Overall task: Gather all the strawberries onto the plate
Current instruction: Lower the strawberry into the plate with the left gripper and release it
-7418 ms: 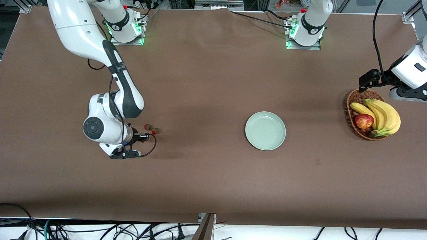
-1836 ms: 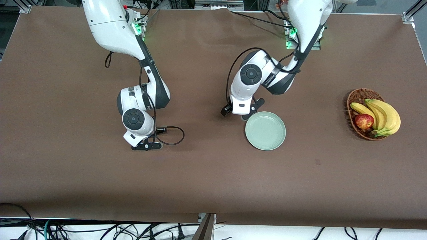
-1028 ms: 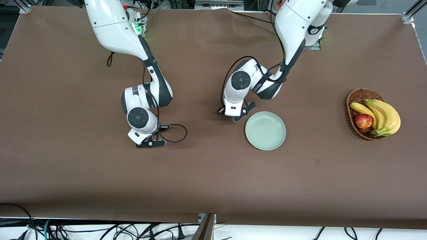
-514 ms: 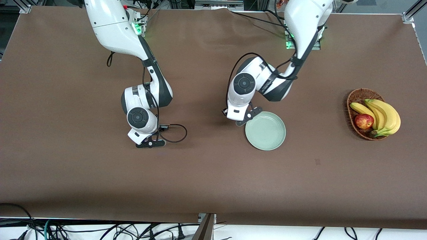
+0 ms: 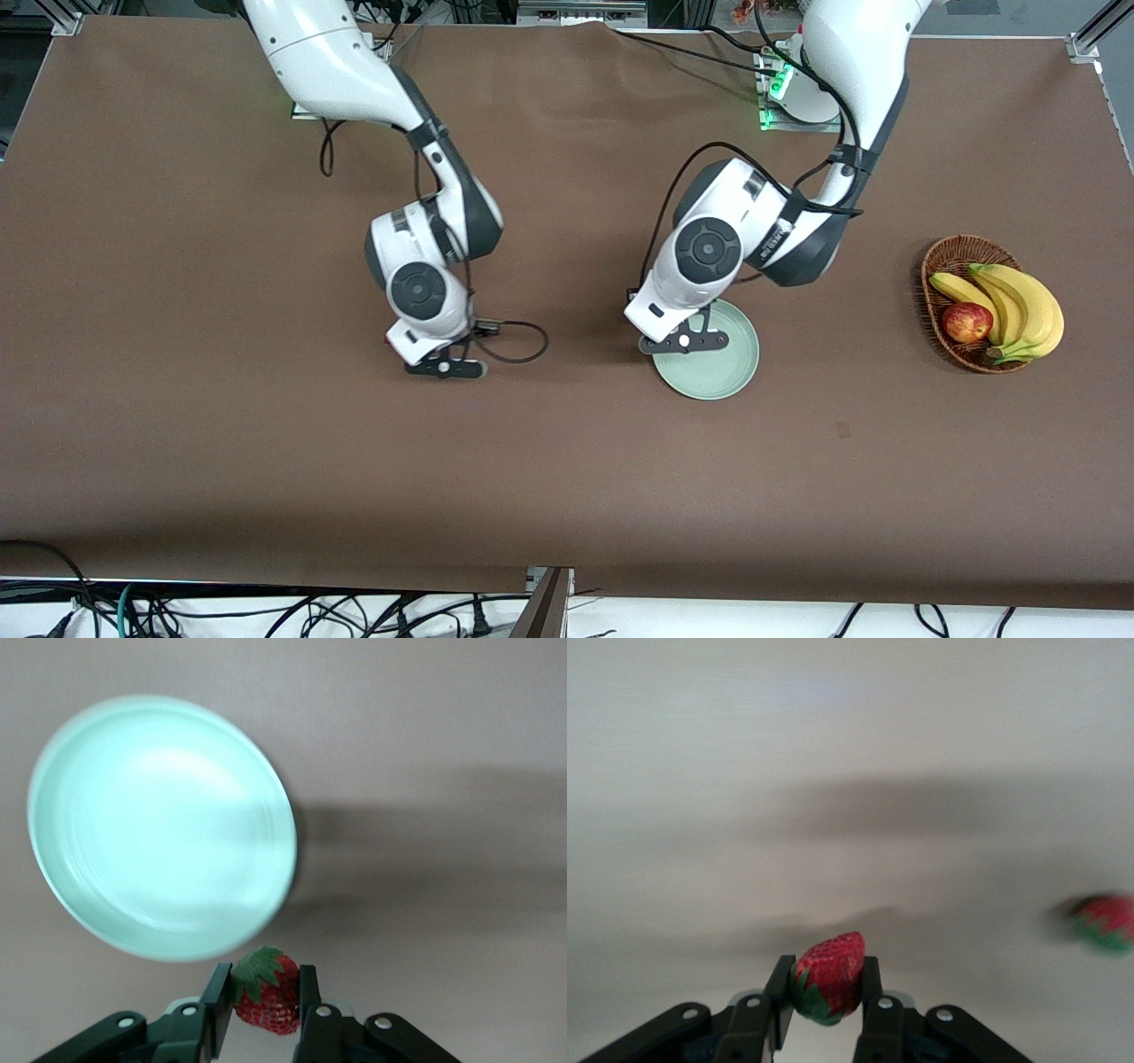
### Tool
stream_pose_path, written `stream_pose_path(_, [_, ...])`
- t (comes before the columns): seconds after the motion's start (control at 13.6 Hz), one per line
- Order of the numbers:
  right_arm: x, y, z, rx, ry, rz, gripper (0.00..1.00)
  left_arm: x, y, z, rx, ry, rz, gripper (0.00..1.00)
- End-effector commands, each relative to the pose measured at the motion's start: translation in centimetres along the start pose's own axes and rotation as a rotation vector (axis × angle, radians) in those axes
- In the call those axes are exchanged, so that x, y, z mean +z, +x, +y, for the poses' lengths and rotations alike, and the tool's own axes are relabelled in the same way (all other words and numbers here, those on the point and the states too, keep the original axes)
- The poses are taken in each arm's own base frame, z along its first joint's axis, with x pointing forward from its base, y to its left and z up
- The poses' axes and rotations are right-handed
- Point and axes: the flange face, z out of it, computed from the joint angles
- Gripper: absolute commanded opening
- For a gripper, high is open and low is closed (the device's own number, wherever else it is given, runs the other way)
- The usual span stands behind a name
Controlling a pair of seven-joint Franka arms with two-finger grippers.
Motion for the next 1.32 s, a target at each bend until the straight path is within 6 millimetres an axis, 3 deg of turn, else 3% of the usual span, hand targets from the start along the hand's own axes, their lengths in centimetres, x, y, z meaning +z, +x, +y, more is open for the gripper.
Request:
stream_pose_path(0.0, [-1.4,-0.7,-1.8,0.062,0.037,-0.021,0.26,-1.9,2.5,-3.9,0.280,0.070,0.104,0.17])
stream_pose_path(0.07, [-1.7,-0.9,-2.3,0.097,0.077,-0.042,0.26,-1.5,3.1,-4.6,0.341,0.064,0.124,0.17])
stream_pose_path(0.15, [-2.9,-0.8,-3.1,0.121,0.132,-0.054,0.26,-1.4,3.5,-4.9,0.376,0.060,0.138,0.34])
stream_pose_path(0.22, [-3.5,-0.9,-3.7,0.146,0.178,-0.074,0.26,-1.4,3.6,-4.9,0.382,0.060,0.139,0.73])
stream_pose_path(0.29, [-3.7,-1.4,-4.8,0.184,0.220,-0.096,0.26,-1.4,3.6,-5.0,0.381,0.059,0.139,1.00])
stream_pose_path(0.59, [-5.5,-3.3,-10.6,0.301,0.306,-0.100,0.26,-1.4,3.5,-5.0,0.379,0.060,0.136,1.00])
stream_pose_path(1.03, [-5.3,-3.3,-11.2,0.312,0.325,-0.085,0.26,-2.7,3.3,-5.4,0.367,0.063,0.137,1.00])
stream_pose_path(1.18, [-4.5,-3.2,-10.8,0.296,0.306,-0.082,0.26,-4.5,3.1,-7.6,0.327,0.056,0.093,1.00])
stream_pose_path(1.25, [-3.0,-3.6,-10.7,0.286,0.283,-0.094,0.26,-5.5,2.7,-8.6,0.306,0.046,0.073,1.00])
